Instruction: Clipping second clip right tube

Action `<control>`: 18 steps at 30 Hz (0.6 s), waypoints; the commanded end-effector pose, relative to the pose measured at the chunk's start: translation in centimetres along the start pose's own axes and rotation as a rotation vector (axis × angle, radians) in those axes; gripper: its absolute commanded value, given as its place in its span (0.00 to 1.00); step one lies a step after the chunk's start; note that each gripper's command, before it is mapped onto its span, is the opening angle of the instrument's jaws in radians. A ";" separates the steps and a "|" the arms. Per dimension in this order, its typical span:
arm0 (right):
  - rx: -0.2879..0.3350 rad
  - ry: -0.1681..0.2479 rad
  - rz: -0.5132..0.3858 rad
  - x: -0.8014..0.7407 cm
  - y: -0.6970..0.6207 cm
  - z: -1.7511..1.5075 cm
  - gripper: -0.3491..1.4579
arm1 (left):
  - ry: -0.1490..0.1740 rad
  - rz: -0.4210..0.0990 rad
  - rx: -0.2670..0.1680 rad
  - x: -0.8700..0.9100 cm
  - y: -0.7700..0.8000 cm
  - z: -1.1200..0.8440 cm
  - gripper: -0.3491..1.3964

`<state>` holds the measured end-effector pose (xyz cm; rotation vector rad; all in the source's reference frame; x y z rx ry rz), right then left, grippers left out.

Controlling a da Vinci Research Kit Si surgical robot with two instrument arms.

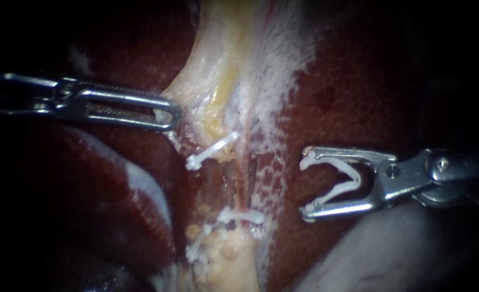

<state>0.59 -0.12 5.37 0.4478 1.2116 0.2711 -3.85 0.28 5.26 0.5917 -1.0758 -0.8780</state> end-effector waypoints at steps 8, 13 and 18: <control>-0.005 -0.001 -0.011 -0.06 -0.04 0.11 0.52 | 0.001 -0.001 0.004 -0.02 -0.06 -0.03 0.00; 0.011 -0.001 0.009 -0.18 -0.10 0.27 0.52 | 0.004 -0.004 0.009 -0.06 -0.15 -0.15 0.00; 0.028 -0.002 0.040 -0.29 -0.16 0.47 0.52 | 0.005 -0.010 0.013 -0.15 -0.38 -0.32 0.00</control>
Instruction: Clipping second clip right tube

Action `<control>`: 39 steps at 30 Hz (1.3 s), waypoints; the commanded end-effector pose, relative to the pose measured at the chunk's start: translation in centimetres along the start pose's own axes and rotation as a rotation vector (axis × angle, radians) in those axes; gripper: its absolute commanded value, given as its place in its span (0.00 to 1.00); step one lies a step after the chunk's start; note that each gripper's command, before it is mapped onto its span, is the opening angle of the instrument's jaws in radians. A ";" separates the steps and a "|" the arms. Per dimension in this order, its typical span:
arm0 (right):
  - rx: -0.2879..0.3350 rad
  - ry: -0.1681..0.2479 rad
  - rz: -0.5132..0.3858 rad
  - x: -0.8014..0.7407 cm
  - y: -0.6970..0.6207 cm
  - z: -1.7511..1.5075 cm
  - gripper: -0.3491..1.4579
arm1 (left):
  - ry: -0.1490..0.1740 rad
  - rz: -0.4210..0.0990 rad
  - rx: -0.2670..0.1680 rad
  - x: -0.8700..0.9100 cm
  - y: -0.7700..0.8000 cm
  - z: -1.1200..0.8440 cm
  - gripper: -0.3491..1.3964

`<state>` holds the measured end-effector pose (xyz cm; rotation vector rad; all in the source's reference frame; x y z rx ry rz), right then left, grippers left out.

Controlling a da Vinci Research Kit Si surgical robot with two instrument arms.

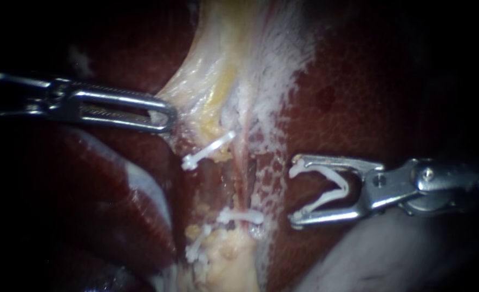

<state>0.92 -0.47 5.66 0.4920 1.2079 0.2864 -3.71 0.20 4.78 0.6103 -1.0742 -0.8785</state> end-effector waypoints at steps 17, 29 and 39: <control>0.044 -0.007 0.048 -0.16 0.00 0.59 0.52 | -0.024 -0.003 0.021 -0.22 -0.48 -0.33 0.00; 0.064 -0.010 0.055 -0.15 0.03 0.85 0.52 | -0.024 -0.002 0.021 -0.22 -0.48 -0.33 0.00; 0.111 -0.015 0.058 -0.06 -0.02 1.03 0.52 | -0.024 -0.002 0.021 -0.21 -0.47 -0.32 0.00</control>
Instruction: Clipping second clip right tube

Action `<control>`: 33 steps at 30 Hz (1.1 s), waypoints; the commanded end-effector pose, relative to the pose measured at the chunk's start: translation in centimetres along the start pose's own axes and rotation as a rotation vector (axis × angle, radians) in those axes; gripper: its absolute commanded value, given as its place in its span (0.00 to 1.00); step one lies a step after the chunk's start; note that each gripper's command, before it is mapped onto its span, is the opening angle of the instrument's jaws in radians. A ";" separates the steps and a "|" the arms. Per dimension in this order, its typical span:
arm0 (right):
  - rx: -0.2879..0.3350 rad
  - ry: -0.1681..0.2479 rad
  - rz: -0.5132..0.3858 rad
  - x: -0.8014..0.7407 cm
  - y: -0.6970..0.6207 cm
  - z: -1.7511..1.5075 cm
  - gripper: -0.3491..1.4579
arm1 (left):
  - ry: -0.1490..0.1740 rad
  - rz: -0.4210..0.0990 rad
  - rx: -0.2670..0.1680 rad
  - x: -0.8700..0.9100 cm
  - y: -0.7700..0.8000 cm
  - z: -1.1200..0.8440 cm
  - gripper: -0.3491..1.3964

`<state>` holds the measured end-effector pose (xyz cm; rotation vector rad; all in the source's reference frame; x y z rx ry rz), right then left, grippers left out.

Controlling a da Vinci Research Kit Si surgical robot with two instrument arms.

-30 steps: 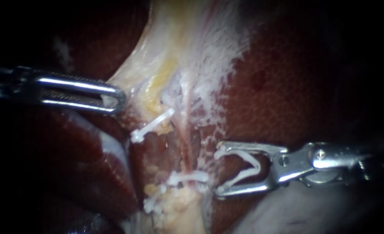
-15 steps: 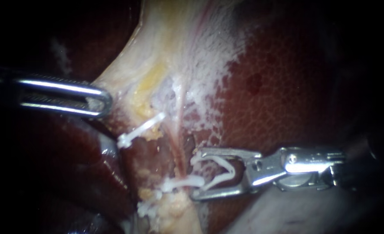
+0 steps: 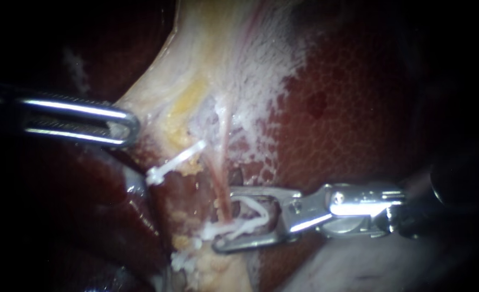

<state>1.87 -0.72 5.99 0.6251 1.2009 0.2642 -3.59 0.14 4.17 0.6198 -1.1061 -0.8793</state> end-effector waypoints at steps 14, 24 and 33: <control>0.008 -0.001 0.042 -0.04 -0.06 -0.01 0.50 | -0.001 0.001 -0.002 0.01 0.04 0.01 0.00; 0.011 -0.003 0.082 -0.14 -0.10 0.00 0.47 | -0.001 0.001 -0.002 0.01 0.06 0.01 0.00; 0.010 -0.002 0.119 -0.14 -0.03 -0.03 0.13 | -0.001 0.001 -0.002 0.01 0.06 0.02 0.00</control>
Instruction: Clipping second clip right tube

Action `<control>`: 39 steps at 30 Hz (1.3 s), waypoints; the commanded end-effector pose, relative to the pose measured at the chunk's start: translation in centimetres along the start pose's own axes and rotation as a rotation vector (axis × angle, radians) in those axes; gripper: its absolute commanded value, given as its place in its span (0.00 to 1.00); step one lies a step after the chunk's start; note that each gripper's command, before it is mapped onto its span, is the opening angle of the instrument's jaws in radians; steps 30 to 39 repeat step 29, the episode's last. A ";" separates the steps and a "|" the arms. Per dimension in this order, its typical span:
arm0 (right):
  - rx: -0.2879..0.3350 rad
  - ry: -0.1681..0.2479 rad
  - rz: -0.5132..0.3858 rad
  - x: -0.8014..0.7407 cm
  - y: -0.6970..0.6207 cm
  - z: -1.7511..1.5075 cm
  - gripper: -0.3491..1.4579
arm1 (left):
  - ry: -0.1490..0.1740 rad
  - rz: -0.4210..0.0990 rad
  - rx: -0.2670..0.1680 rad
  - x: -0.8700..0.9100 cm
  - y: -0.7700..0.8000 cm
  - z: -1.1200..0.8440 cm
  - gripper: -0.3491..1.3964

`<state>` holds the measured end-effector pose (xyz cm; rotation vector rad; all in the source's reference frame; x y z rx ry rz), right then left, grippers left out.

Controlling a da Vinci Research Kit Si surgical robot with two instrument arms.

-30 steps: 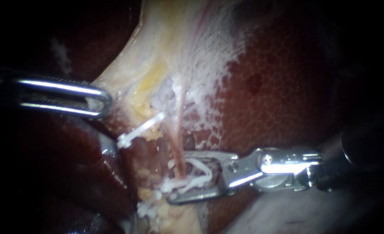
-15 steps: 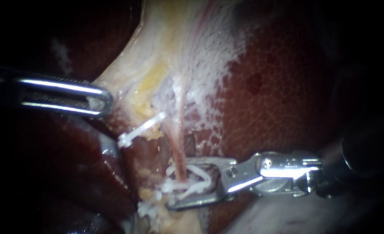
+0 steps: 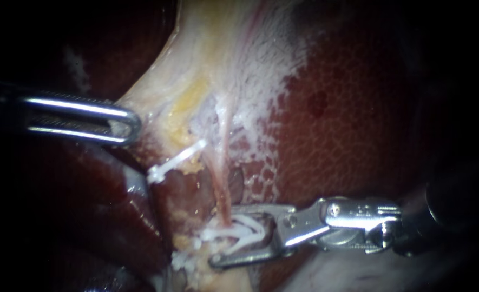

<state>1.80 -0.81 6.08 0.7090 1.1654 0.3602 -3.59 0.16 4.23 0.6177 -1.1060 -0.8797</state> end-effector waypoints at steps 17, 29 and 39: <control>0.004 0.001 0.039 -0.08 0.10 -0.07 0.00 | 0.000 0.000 -0.001 0.00 0.01 0.02 0.00; 0.005 0.001 0.038 -0.09 0.09 -0.07 0.00 | -0.001 0.000 -0.001 -0.01 0.04 0.05 0.00; 0.005 0.001 0.038 -0.09 0.09 -0.07 0.00 | -0.001 0.000 -0.001 -0.01 0.04 0.05 0.00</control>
